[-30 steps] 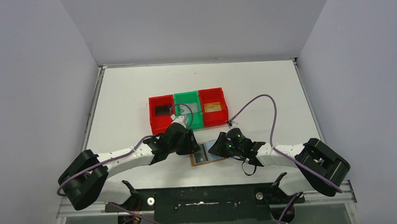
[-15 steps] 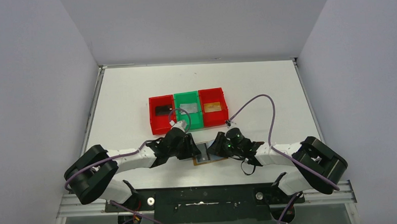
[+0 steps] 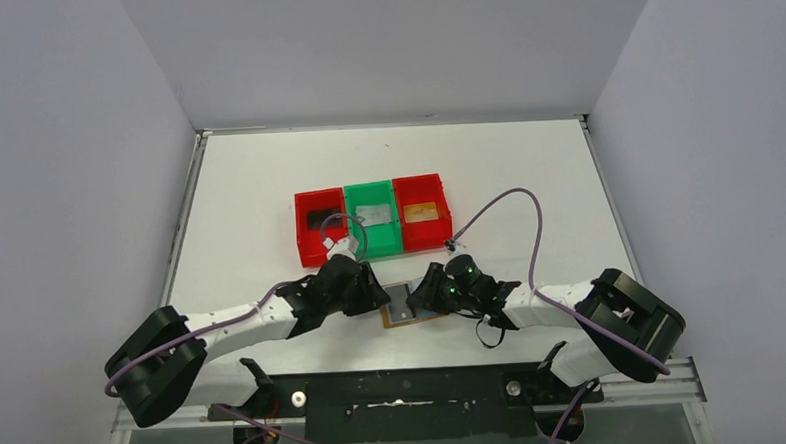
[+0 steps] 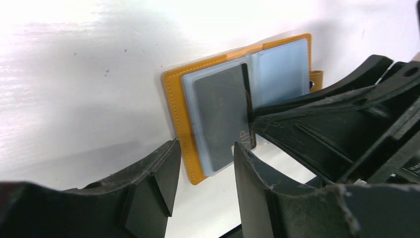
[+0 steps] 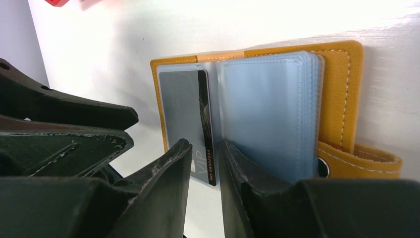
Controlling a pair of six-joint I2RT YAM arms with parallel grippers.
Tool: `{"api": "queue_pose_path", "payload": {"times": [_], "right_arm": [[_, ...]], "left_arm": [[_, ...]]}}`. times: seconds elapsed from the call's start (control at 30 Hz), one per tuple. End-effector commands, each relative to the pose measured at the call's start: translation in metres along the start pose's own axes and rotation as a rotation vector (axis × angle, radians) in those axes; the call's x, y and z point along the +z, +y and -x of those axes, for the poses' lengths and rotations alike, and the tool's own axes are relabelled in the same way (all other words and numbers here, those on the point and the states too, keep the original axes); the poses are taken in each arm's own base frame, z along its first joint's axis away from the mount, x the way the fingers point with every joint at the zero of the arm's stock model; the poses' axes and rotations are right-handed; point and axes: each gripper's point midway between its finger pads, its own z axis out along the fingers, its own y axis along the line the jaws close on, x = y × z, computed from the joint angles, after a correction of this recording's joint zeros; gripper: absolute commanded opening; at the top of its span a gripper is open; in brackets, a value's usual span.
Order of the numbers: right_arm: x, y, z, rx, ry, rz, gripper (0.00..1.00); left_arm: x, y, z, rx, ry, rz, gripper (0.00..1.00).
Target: Take the credit cards out of the card holder
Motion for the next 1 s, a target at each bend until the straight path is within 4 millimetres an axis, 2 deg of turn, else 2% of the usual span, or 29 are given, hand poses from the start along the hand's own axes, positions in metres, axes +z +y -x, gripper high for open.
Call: {"api": "queue_pose_path", "payload": {"times": [0.0, 0.13, 0.37, 0.57, 0.63, 0.87, 0.97], "right_arm": [[0.000, 0.008, 0.009, -0.008, -0.040, 0.004, 0.29], [-0.001, 0.008, 0.010, -0.003, -0.046, 0.004, 0.29], [-0.003, 0.006, 0.009, -0.002, -0.049, -0.001, 0.29], [-0.003, 0.004, 0.008, 0.001, -0.047, 0.000, 0.30], [-0.003, 0.004, 0.008, 0.001, -0.045, -0.003, 0.30], [-0.002, 0.004, 0.009, 0.003, -0.050, -0.001, 0.30], [-0.002, 0.004, 0.009, 0.005, -0.053, -0.002, 0.30]], "left_arm": [[-0.005, -0.037, 0.018, 0.006, -0.047, -0.136, 0.43], [0.003, -0.049, 0.009, -0.004, -0.011, -0.214, 0.43], [0.017, -0.031, -0.009, -0.031, 0.031, -0.185, 0.43], [0.023, -0.017, -0.016, -0.047, 0.040, -0.146, 0.42], [0.018, -0.019, -0.012, -0.050, 0.020, -0.156, 0.41], [-0.003, -0.038, 0.019, -0.021, -0.080, -0.159, 0.42], [-0.004, -0.047, 0.023, -0.018, -0.080, -0.185, 0.43]]}}
